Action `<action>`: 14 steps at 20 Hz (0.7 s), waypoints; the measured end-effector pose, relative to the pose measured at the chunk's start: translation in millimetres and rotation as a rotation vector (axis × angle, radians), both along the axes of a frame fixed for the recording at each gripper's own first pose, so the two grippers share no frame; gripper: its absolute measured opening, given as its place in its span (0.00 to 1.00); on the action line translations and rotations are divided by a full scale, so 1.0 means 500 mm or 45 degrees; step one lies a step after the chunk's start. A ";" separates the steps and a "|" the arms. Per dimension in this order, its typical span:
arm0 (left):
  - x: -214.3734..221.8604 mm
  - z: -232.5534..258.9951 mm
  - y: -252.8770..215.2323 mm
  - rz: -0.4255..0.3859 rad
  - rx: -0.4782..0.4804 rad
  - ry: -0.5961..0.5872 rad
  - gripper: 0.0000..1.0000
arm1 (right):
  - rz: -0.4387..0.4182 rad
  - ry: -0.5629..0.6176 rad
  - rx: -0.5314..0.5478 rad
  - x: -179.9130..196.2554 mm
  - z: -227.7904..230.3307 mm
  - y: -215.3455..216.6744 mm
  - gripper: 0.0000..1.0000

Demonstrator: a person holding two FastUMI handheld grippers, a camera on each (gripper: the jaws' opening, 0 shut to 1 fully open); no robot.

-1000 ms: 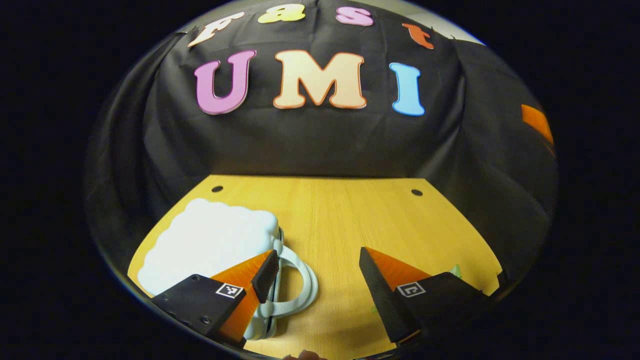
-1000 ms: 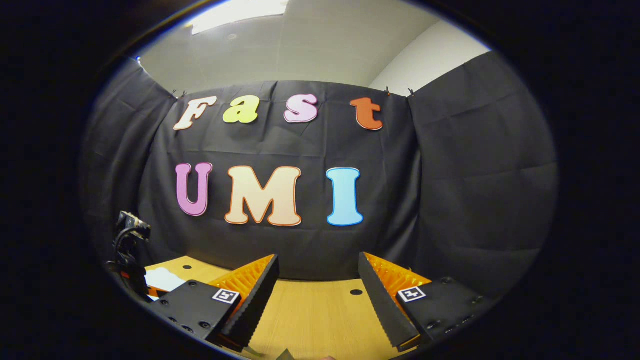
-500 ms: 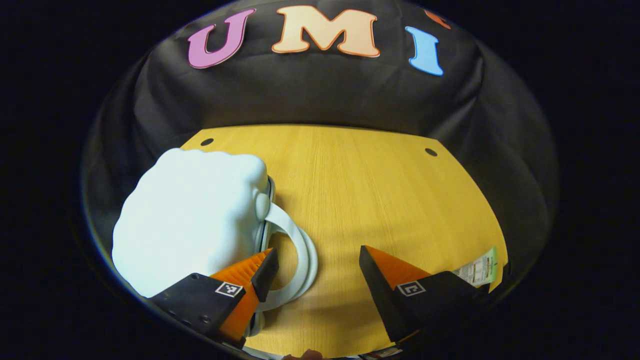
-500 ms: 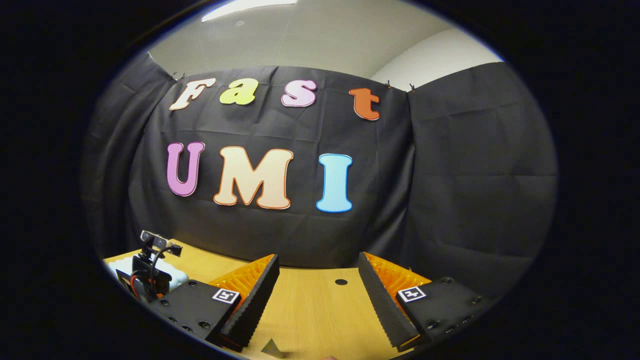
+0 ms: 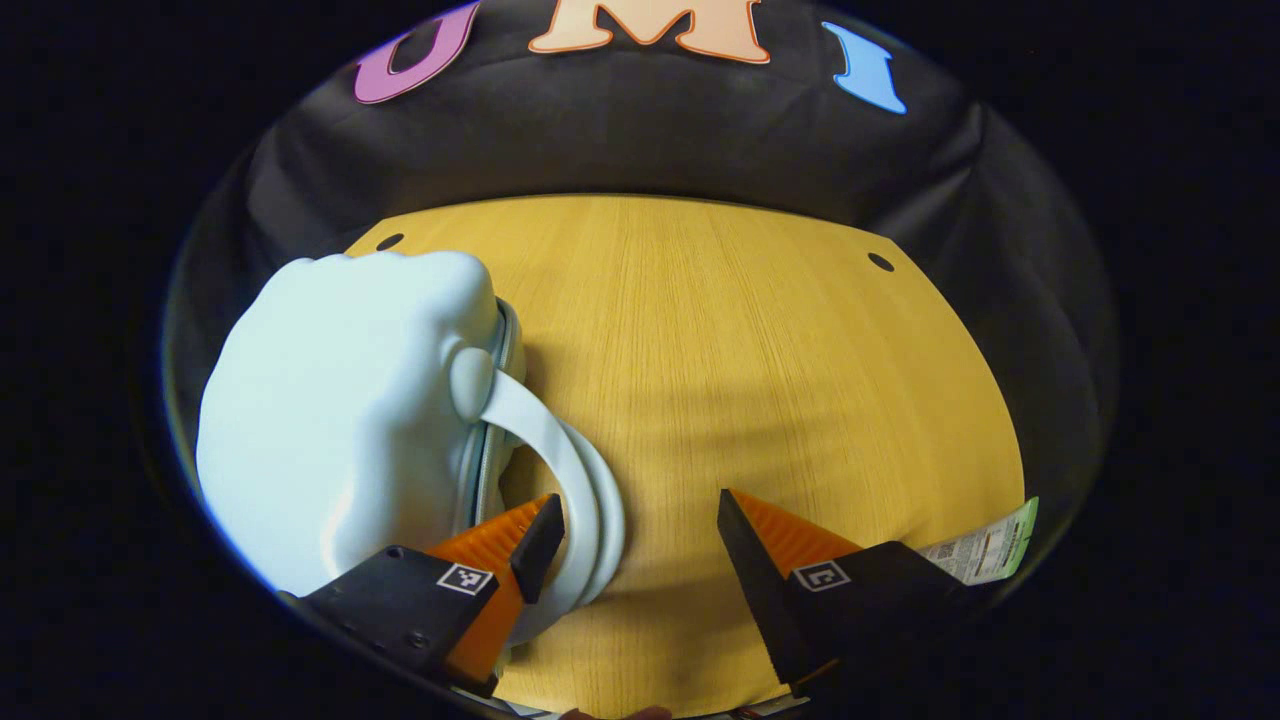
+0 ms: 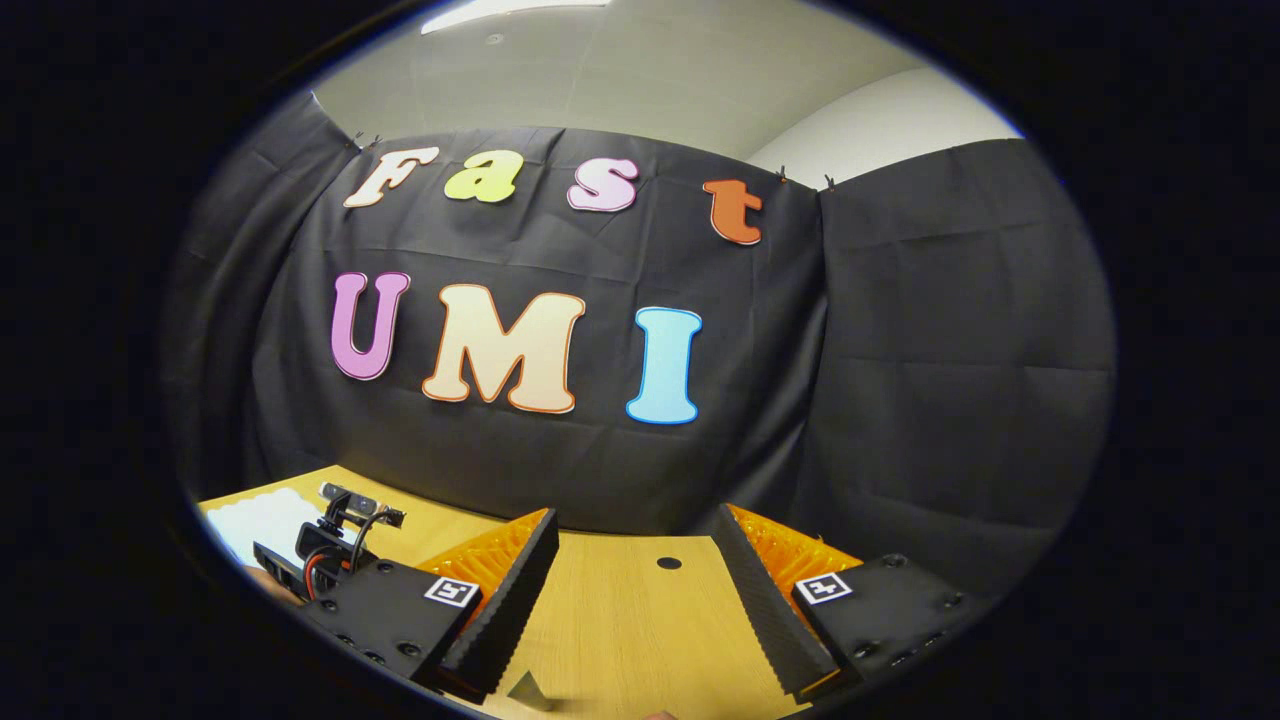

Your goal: First open the suitcase, pack the skin care products into it, and then close the suitcase.

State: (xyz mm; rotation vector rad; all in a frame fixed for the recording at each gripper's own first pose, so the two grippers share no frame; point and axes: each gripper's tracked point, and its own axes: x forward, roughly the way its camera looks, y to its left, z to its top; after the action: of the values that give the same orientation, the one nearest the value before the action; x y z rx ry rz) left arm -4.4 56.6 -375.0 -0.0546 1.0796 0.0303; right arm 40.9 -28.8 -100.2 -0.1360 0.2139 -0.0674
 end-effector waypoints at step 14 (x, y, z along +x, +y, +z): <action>-0.001 0.015 0.052 0.004 0.111 0.046 0.03 | 0.034 -0.023 0.033 -0.005 -0.004 0.009 0.99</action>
State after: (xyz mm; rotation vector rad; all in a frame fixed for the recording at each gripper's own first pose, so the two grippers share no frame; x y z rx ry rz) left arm -4.9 82.4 -367.3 0.0227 1.1131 0.0815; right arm 38.3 -24.3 -102.1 -0.1126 0.1950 -0.0394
